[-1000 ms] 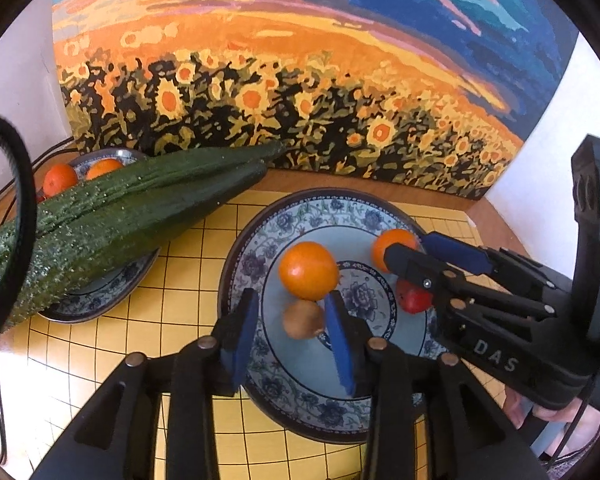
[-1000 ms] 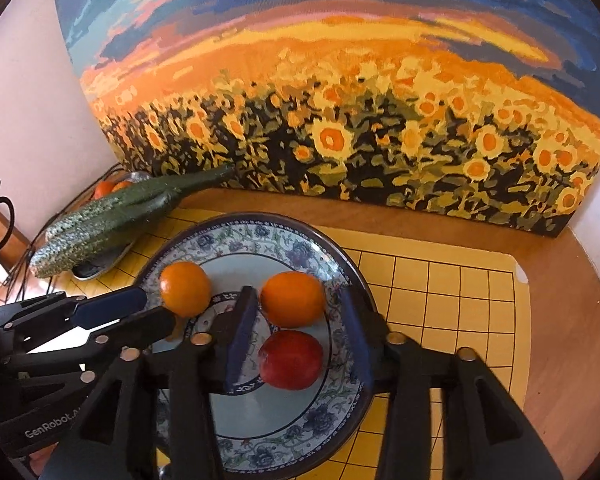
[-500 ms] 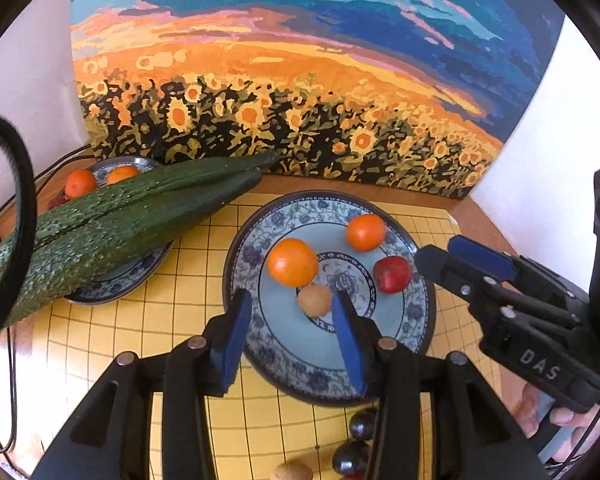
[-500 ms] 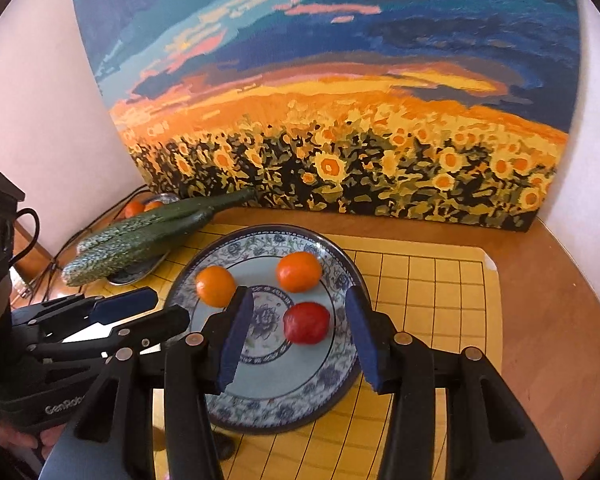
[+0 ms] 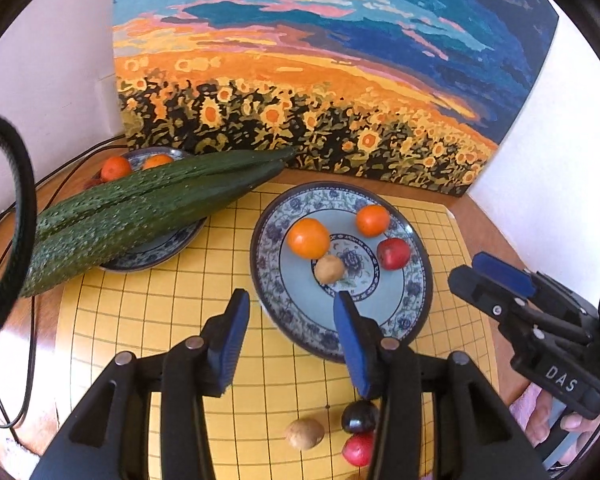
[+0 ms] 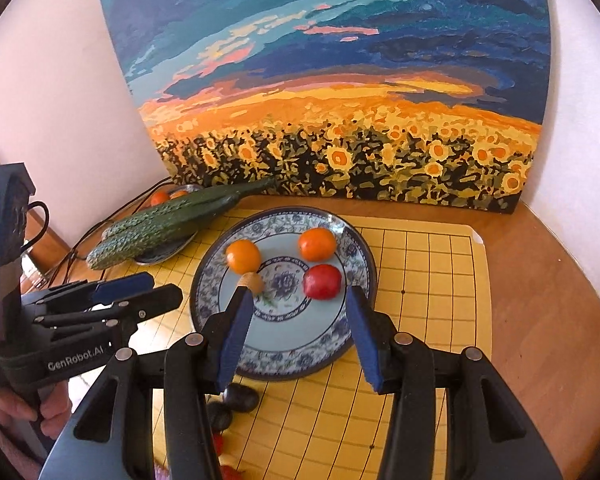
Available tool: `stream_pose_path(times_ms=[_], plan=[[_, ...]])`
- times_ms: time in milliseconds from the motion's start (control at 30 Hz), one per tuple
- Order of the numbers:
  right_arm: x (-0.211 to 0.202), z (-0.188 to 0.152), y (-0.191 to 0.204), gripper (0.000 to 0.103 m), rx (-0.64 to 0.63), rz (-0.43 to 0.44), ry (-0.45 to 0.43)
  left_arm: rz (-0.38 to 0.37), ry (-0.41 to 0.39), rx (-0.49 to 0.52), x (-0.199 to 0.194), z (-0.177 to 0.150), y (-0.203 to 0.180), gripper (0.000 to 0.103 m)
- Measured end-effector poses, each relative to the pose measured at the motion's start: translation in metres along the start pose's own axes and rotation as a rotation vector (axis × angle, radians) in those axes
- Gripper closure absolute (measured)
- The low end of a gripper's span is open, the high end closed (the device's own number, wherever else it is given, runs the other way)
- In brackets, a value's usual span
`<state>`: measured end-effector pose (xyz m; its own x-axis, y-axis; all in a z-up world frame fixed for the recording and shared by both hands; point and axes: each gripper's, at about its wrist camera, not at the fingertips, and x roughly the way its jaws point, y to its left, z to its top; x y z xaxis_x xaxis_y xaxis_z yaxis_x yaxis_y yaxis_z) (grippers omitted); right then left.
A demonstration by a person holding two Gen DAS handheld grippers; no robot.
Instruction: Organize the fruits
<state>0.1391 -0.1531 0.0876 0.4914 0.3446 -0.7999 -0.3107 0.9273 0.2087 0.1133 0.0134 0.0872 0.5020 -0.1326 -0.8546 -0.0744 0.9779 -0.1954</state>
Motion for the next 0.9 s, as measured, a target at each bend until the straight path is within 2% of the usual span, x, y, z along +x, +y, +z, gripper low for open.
stream_pose_path(times_ms=[900], plan=[[-0.034, -0.041, 0.006, 0.053, 0.009, -0.010, 0.018, -0.001, 0.044, -0.023, -0.026, -0.042, 0.010, 0.057]])
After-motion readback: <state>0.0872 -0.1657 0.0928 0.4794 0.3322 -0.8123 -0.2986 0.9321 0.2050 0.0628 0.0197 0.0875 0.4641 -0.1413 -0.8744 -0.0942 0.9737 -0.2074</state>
